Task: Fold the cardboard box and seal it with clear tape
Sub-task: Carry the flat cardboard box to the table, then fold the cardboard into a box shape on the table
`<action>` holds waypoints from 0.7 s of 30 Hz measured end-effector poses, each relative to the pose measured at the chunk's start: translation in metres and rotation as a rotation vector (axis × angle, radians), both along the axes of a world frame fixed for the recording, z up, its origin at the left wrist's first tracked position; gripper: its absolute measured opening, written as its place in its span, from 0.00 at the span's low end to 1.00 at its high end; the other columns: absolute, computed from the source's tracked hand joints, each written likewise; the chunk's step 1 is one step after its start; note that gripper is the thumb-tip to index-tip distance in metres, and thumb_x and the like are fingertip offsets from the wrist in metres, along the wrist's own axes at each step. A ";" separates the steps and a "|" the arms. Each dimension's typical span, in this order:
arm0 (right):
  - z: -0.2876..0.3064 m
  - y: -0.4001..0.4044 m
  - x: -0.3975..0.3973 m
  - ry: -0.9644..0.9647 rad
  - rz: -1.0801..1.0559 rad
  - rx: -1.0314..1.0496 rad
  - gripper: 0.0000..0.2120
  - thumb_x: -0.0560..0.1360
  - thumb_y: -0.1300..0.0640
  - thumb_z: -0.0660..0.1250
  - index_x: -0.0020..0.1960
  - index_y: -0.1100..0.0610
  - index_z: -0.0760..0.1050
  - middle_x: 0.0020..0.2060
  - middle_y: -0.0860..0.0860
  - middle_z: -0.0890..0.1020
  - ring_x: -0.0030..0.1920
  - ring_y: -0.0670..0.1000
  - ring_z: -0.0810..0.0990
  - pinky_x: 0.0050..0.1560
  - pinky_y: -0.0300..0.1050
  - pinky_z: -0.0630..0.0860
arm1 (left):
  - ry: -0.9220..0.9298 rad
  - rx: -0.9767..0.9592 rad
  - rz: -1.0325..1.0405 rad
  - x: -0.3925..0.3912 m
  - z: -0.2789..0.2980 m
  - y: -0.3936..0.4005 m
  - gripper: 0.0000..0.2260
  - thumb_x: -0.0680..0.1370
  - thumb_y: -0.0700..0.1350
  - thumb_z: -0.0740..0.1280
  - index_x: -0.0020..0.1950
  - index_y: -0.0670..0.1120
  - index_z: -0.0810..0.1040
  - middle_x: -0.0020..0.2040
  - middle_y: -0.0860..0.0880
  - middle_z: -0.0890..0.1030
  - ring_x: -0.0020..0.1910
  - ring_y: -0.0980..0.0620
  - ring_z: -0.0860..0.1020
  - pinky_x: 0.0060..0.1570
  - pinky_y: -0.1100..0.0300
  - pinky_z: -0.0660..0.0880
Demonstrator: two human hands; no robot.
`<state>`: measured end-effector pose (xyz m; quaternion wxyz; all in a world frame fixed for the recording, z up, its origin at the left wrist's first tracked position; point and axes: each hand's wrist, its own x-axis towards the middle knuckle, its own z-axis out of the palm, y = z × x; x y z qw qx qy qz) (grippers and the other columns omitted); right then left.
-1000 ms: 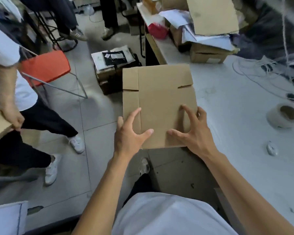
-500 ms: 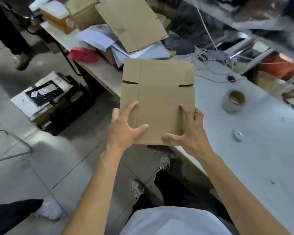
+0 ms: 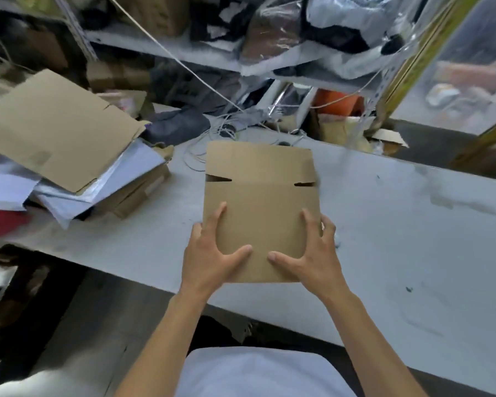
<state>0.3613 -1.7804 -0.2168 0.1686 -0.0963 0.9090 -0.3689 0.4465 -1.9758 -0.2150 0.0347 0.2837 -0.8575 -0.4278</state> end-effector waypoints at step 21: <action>0.021 -0.086 -0.017 0.155 -0.106 -0.075 0.50 0.64 0.34 0.75 0.77 0.34 0.49 0.77 0.38 0.40 0.78 0.48 0.43 0.73 0.63 0.63 | -0.008 -0.313 -0.595 -0.061 0.026 -0.104 0.31 0.75 0.46 0.71 0.71 0.67 0.61 0.52 0.54 0.80 0.51 0.52 0.78 0.49 0.52 0.76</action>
